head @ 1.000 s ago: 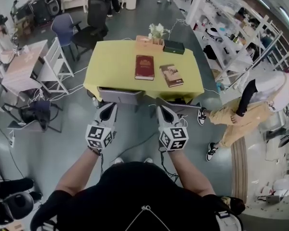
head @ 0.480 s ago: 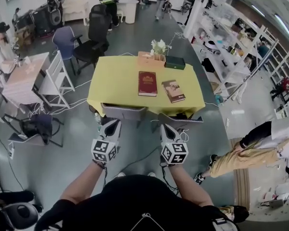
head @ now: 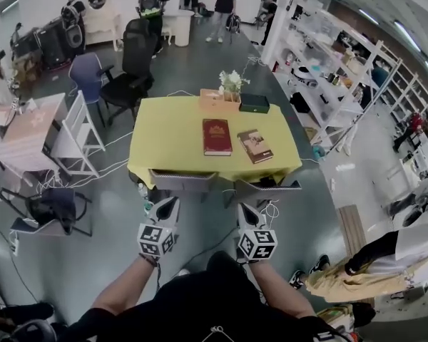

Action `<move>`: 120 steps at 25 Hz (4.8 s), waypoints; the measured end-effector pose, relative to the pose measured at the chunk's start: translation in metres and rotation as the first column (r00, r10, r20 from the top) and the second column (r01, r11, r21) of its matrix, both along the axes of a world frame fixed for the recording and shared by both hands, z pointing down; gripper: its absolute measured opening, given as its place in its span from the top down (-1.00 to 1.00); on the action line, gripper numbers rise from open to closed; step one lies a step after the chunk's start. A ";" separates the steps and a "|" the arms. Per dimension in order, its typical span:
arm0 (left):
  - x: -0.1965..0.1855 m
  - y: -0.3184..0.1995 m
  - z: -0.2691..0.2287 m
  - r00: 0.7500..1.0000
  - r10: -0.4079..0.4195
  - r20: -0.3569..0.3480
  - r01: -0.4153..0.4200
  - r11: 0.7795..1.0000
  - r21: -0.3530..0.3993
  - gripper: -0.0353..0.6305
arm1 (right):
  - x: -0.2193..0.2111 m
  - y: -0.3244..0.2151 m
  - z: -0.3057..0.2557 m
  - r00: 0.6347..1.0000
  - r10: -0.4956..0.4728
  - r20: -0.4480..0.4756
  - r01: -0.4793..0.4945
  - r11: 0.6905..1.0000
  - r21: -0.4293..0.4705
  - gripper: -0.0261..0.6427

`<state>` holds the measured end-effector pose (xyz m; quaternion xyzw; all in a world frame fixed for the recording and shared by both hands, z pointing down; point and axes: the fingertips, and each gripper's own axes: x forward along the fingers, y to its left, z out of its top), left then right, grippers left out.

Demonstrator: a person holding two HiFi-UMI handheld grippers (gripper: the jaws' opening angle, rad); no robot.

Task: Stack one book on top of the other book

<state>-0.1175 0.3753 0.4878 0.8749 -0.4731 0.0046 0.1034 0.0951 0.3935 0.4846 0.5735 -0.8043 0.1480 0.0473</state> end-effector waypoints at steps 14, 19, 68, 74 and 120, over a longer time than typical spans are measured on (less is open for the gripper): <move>0.001 -0.088 0.020 1.000 0.003 0.012 -0.003 1.000 -0.021 0.88 | 0.004 -0.101 0.015 1.000 0.005 0.011 -0.005 1.000 -0.020 0.92; 0.016 -0.165 0.035 1.000 -0.017 0.018 0.018 0.999 -0.051 0.88 | 0.023 -0.189 0.028 0.999 -0.014 0.039 0.015 1.000 -0.025 0.92; 0.136 -0.583 0.178 0.996 -0.069 0.059 0.086 0.928 -0.362 0.05 | 0.135 -0.631 0.172 0.988 -0.035 0.151 0.076 0.959 -0.274 0.21; 0.143 -0.594 0.266 0.998 -0.018 0.066 0.048 0.875 -0.482 -0.10 | 0.112 -0.637 0.263 0.985 -0.058 0.160 0.120 0.905 -0.408 0.02; 0.004 -0.556 0.369 0.987 -0.161 0.005 0.130 0.777 -0.616 -0.06 | -0.094 -0.595 0.370 0.969 -0.168 0.184 0.244 0.780 -0.576 0.14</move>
